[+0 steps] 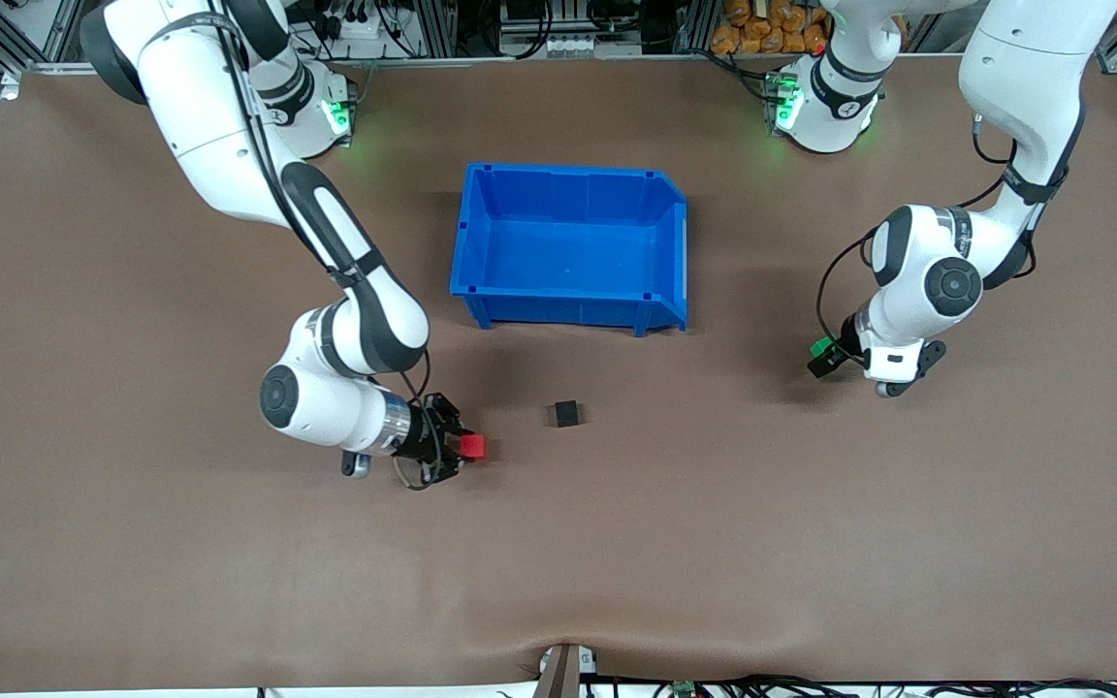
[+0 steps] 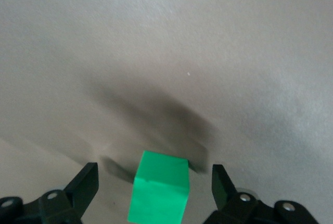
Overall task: Attach green and red cubes to black cube
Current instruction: 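Carry the red cube with the right gripper beside the black cube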
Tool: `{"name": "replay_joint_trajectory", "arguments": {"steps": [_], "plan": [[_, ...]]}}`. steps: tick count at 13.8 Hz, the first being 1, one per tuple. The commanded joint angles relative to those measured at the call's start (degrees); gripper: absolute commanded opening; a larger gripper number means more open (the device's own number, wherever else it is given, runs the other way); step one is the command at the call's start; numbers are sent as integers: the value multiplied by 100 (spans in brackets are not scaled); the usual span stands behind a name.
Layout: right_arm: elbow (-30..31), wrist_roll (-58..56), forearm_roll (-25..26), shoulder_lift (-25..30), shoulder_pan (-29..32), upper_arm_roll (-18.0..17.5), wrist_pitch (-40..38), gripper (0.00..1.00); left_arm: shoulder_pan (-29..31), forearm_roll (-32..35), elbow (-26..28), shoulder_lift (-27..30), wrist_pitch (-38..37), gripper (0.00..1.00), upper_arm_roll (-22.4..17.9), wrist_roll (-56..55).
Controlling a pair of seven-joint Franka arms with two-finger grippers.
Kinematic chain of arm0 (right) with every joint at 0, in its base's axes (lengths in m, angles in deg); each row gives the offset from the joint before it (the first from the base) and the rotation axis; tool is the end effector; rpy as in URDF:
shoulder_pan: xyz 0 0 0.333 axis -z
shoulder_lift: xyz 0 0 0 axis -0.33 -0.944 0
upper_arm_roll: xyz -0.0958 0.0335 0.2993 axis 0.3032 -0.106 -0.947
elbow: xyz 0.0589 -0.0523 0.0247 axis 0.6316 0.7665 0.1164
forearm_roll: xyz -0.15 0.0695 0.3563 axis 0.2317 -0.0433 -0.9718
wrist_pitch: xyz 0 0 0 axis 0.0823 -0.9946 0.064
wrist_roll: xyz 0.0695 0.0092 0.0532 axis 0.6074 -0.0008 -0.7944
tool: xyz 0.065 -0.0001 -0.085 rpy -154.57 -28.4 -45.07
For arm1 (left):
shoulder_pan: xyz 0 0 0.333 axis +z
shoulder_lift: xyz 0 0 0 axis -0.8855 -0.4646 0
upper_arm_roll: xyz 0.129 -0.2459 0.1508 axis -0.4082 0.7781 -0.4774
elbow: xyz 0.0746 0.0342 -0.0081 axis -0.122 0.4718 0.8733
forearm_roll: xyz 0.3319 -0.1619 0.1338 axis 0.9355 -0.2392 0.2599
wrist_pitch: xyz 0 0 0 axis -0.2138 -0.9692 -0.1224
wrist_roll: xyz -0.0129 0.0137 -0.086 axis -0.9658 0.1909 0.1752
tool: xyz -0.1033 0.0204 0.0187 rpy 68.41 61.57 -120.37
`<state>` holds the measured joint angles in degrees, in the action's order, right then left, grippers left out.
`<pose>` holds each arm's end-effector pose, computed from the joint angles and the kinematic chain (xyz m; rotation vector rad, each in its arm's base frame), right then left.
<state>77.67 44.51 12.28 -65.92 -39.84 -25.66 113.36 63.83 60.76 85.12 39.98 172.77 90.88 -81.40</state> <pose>0.6691 0.3041 0.2076 -1.9636 1.9324 0.4628 0.5165 -0.0556 0.1796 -2.9326 -1.0471 0.1383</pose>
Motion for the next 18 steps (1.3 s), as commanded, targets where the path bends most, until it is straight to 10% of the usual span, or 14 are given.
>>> {"name": "replay_joint_trajectory", "arguments": {"steps": [1,7,18], "plan": [[-481,335,-113,-413,-297,28,298,0,60,135,-80,-107,50,95,21,-124],[-499,705,-95,-458,-570,28,325,0,51,135,-80,-108,50,89,21,-124],[-210,714,-42,-458,-966,28,325,1,7,126,-89,-108,41,24,30,-247]]}}
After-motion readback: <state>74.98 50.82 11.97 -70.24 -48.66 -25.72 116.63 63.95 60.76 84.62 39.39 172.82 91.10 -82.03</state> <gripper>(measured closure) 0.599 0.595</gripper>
